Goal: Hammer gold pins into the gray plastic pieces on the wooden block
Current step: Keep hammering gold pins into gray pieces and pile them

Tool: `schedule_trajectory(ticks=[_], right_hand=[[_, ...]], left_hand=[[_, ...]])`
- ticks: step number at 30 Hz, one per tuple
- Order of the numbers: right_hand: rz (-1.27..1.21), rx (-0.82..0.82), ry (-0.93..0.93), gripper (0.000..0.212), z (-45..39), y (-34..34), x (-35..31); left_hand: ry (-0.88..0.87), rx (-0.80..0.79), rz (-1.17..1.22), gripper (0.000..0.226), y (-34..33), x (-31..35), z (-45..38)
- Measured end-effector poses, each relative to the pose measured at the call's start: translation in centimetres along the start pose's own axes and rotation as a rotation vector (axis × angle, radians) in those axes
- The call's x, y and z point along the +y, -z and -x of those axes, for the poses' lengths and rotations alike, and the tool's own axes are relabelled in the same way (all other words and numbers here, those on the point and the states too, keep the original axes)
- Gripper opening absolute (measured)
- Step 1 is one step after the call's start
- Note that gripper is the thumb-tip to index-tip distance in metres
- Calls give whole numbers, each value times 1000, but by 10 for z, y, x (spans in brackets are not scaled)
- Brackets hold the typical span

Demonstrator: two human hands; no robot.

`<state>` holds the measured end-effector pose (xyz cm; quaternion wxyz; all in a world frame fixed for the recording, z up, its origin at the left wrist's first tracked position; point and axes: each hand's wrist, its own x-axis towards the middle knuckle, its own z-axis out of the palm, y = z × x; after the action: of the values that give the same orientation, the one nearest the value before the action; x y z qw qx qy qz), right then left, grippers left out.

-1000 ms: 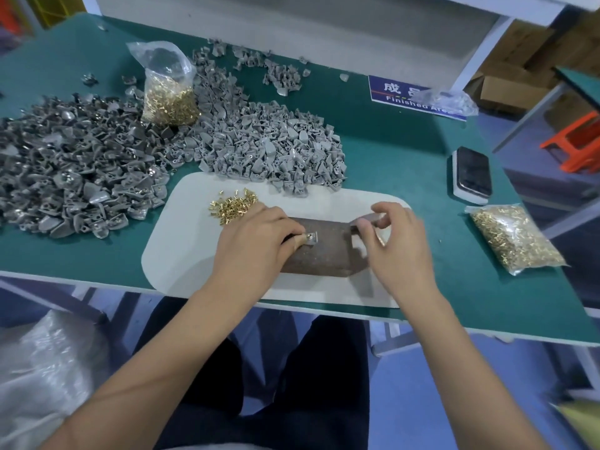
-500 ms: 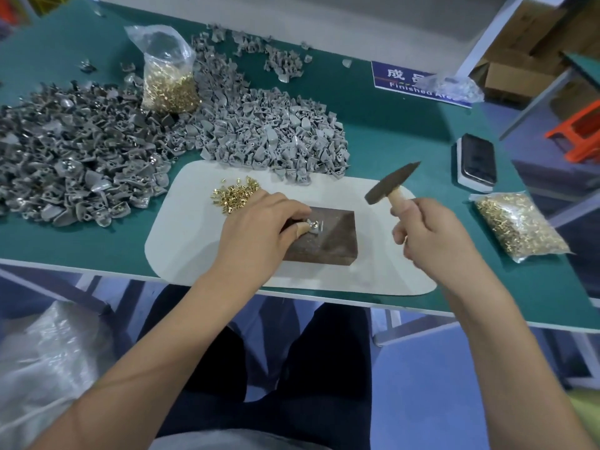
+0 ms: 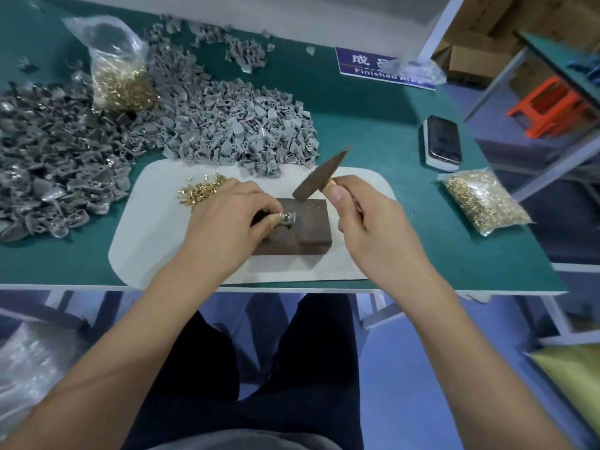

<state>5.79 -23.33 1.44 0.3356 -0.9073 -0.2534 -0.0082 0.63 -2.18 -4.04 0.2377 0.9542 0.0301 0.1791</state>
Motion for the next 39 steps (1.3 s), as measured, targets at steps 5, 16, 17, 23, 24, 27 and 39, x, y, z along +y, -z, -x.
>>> schedule_trajectory(ticks=[5,16,17,23,24,27,39], right_hand=[[136,19,10,34,2,-9,-8],[164,-15,60,34,6,-17,0],[200,-65,52,34,7,-18,1],[-19,188,44,30,5,-4,4],[-32,219,52,28,6,-5,3],[155,80,63,31,10,-15,-1],[307,-42,46,39,-1,-14,0]], left_hand=[[-50,38,-85,12,2,6,0],[-81,55,-78,13,4,4,1],[-87,51,-76,13,5,3,1],[-98,56,-46,13,4,3,1],[-96,62,-44,12,4,3,2],[-99,78,-49,11,5,3,2],[-97,88,-63,11,6,2,3]])
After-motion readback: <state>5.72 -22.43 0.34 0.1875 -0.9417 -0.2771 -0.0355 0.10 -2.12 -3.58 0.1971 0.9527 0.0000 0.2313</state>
